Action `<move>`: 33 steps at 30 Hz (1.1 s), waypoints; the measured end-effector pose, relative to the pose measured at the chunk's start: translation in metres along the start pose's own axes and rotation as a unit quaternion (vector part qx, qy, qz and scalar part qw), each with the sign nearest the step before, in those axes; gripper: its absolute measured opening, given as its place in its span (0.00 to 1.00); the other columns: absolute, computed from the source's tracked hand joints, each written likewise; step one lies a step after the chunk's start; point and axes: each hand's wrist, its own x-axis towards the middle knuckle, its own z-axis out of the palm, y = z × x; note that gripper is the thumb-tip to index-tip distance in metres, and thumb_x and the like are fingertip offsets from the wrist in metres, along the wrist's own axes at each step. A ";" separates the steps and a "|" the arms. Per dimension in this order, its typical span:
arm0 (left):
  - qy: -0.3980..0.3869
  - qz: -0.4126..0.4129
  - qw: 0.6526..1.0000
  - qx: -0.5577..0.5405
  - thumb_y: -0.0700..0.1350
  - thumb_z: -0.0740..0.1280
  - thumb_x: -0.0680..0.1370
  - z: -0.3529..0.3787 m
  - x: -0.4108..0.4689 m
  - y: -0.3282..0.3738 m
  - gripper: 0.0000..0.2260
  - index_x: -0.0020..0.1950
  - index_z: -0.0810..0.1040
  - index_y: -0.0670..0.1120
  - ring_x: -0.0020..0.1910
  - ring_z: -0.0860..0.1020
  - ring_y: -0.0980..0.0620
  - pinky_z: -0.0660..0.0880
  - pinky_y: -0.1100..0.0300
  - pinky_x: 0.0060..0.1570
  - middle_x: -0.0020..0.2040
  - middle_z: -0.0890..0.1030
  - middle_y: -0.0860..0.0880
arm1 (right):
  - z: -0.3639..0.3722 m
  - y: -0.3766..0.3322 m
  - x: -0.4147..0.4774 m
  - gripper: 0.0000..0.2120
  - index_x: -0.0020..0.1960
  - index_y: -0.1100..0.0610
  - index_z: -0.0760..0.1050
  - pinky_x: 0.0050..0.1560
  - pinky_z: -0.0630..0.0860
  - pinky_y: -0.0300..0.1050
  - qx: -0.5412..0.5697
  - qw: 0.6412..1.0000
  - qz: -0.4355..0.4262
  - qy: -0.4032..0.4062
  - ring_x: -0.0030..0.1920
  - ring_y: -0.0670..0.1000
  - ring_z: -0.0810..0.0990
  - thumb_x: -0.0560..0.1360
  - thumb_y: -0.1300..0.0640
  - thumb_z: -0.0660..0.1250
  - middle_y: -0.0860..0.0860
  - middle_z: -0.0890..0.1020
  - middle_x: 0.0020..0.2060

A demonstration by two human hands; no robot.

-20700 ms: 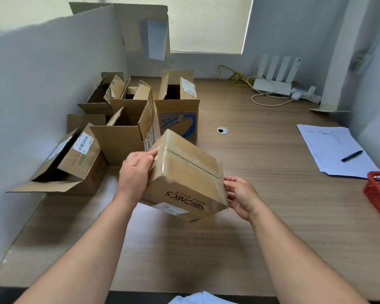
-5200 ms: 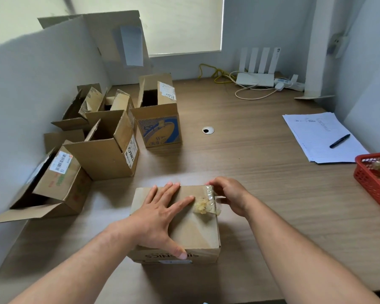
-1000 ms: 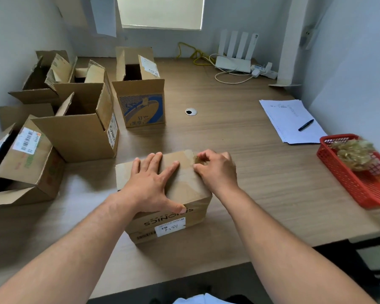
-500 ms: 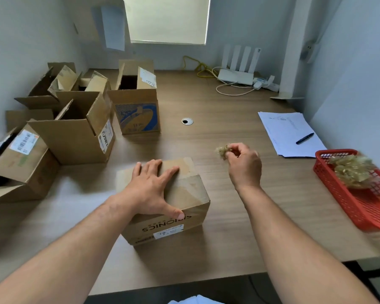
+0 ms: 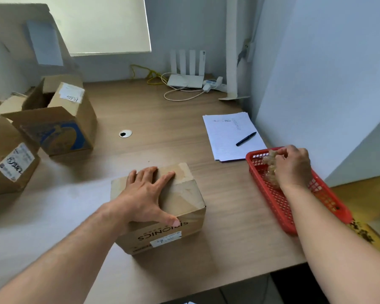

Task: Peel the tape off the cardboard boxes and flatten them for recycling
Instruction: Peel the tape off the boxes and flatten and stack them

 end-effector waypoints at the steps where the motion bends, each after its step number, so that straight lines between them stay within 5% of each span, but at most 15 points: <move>1: -0.002 -0.001 1.000 0.001 0.85 0.54 0.49 -0.001 0.003 0.004 0.61 0.77 0.39 0.62 0.76 0.42 0.45 0.35 0.47 0.73 0.77 0.45 0.44 | 0.000 0.012 0.011 0.07 0.50 0.59 0.78 0.52 0.72 0.52 -0.018 1.000 0.000 -0.007 0.55 0.63 0.74 0.76 0.61 0.61 0.61 0.75 0.55; 10: -0.003 -0.031 1.000 0.001 0.86 0.49 0.47 -0.003 0.011 0.014 0.62 0.76 0.38 0.63 0.77 0.42 0.45 0.37 0.48 0.75 0.77 0.45 0.45 | 0.027 0.058 0.052 0.11 0.52 0.56 0.80 0.54 0.73 0.52 -0.096 0.988 0.041 -0.113 0.51 0.64 0.76 0.77 0.55 0.60 0.61 0.74 0.55; 14: -0.009 -0.034 0.999 0.001 0.86 0.50 0.48 -0.005 0.013 0.015 0.61 0.76 0.37 0.63 0.77 0.41 0.45 0.37 0.48 0.75 0.77 0.44 0.45 | 0.042 0.053 0.047 0.13 0.59 0.49 0.79 0.58 0.73 0.56 -0.127 0.975 0.035 -0.180 0.58 0.60 0.75 0.77 0.49 0.63 0.55 0.70 0.63; 16: -0.011 -0.033 0.999 -0.003 0.86 0.51 0.48 -0.005 0.013 0.015 0.61 0.76 0.37 0.63 0.77 0.41 0.45 0.37 0.48 0.75 0.78 0.43 0.46 | 0.041 0.047 0.048 0.20 0.65 0.46 0.75 0.61 0.72 0.59 -0.158 0.967 0.034 -0.195 0.62 0.59 0.74 0.76 0.42 0.59 0.53 0.70 0.66; 19: -0.011 -0.031 0.999 -0.003 0.84 0.55 0.51 -0.005 0.013 0.015 0.60 0.76 0.37 0.63 0.77 0.40 0.45 0.36 0.48 0.74 0.78 0.43 0.45 | 0.033 0.040 0.045 0.20 0.70 0.45 0.68 0.67 0.63 0.60 -0.191 0.958 -0.012 -0.214 0.69 0.59 0.67 0.81 0.44 0.50 0.52 0.67 0.72; 22: -0.016 -0.030 0.999 -0.002 0.81 0.60 0.55 -0.007 0.012 0.016 0.58 0.76 0.37 0.62 0.77 0.40 0.45 0.34 0.49 0.73 0.78 0.42 0.46 | 0.022 0.035 0.039 0.20 0.73 0.49 0.66 0.67 0.65 0.57 -0.087 0.980 -0.008 -0.180 0.69 0.59 0.68 0.82 0.50 0.52 0.53 0.68 0.72; 27: -0.013 -0.023 1.000 -0.004 0.79 0.64 0.58 -0.008 0.009 0.016 0.57 0.77 0.39 0.61 0.77 0.40 0.45 0.35 0.47 0.74 0.78 0.43 0.44 | 0.007 0.001 0.019 0.15 0.62 0.54 0.78 0.61 0.69 0.49 0.052 0.994 -0.036 -0.091 0.59 0.59 0.75 0.78 0.54 0.61 0.58 0.75 0.61; 30: -0.012 -0.013 1.000 -0.001 0.78 0.65 0.59 -0.008 0.006 0.015 0.56 0.77 0.39 0.61 0.77 0.41 0.44 0.36 0.47 0.75 0.78 0.44 0.44 | 0.012 -0.040 -0.017 0.14 0.61 0.53 0.78 0.61 0.70 0.44 0.200 0.960 -0.056 -0.189 0.58 0.50 0.76 0.76 0.54 0.68 0.54 0.78 0.59; 33: -0.009 0.000 1.000 0.010 0.79 0.65 0.59 -0.006 -0.001 0.011 0.57 0.77 0.39 0.60 0.77 0.42 0.44 0.36 0.46 0.74 0.78 0.44 0.44 | 0.019 -0.081 -0.071 0.27 0.69 0.49 0.71 0.63 0.72 0.46 0.299 0.881 -0.072 -0.360 0.60 0.45 0.75 0.72 0.47 0.72 0.49 0.75 0.62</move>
